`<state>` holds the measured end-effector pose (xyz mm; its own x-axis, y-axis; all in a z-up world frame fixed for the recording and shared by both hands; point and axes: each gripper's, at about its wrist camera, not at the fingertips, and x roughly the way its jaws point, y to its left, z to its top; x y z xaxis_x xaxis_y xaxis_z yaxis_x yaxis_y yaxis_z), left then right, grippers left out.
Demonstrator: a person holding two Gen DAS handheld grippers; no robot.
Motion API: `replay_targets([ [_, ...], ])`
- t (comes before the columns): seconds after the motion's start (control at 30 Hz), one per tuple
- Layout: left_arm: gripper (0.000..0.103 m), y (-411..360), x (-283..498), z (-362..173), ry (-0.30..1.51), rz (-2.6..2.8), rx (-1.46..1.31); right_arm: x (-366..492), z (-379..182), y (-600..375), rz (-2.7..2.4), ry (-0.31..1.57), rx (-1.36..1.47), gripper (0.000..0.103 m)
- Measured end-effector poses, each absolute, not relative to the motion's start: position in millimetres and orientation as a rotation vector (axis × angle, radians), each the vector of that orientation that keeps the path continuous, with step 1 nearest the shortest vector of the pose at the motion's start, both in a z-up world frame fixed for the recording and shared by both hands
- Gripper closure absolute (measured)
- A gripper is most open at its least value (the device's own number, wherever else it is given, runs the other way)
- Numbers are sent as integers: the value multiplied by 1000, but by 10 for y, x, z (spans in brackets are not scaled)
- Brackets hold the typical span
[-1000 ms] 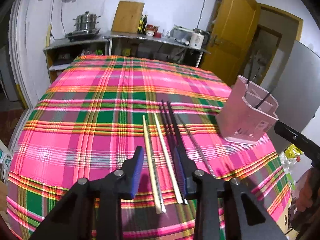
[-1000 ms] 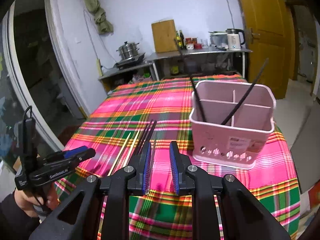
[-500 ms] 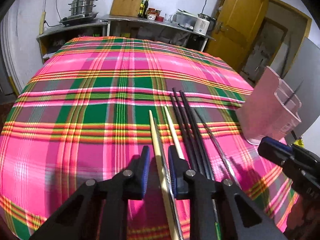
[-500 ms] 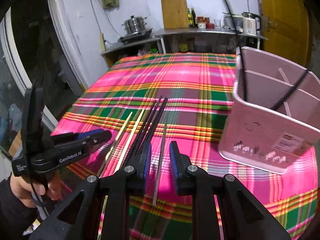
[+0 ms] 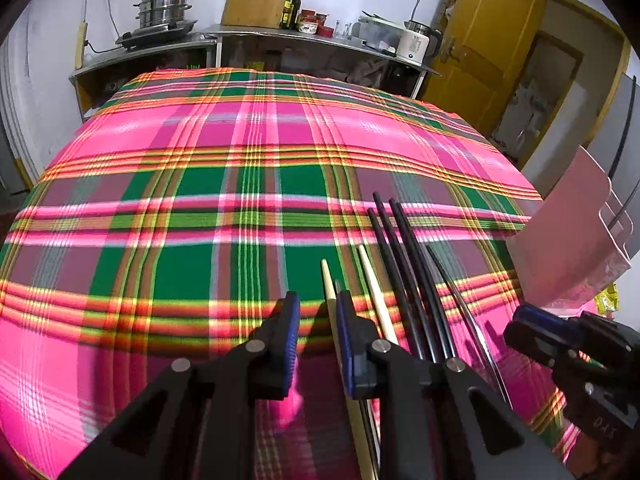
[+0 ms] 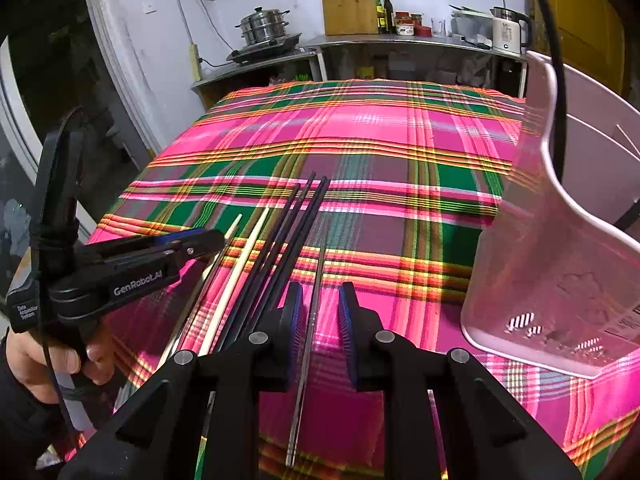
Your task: Organize utensils
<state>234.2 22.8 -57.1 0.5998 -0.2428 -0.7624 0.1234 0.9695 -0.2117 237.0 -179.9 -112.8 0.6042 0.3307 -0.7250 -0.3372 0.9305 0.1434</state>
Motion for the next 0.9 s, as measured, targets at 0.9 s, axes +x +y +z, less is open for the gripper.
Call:
replay_targets([
  [0.9, 92, 451, 2362, -587, 908, -195, -148, 2772, -1084, -1298, 477, 843, 2, 86],
])
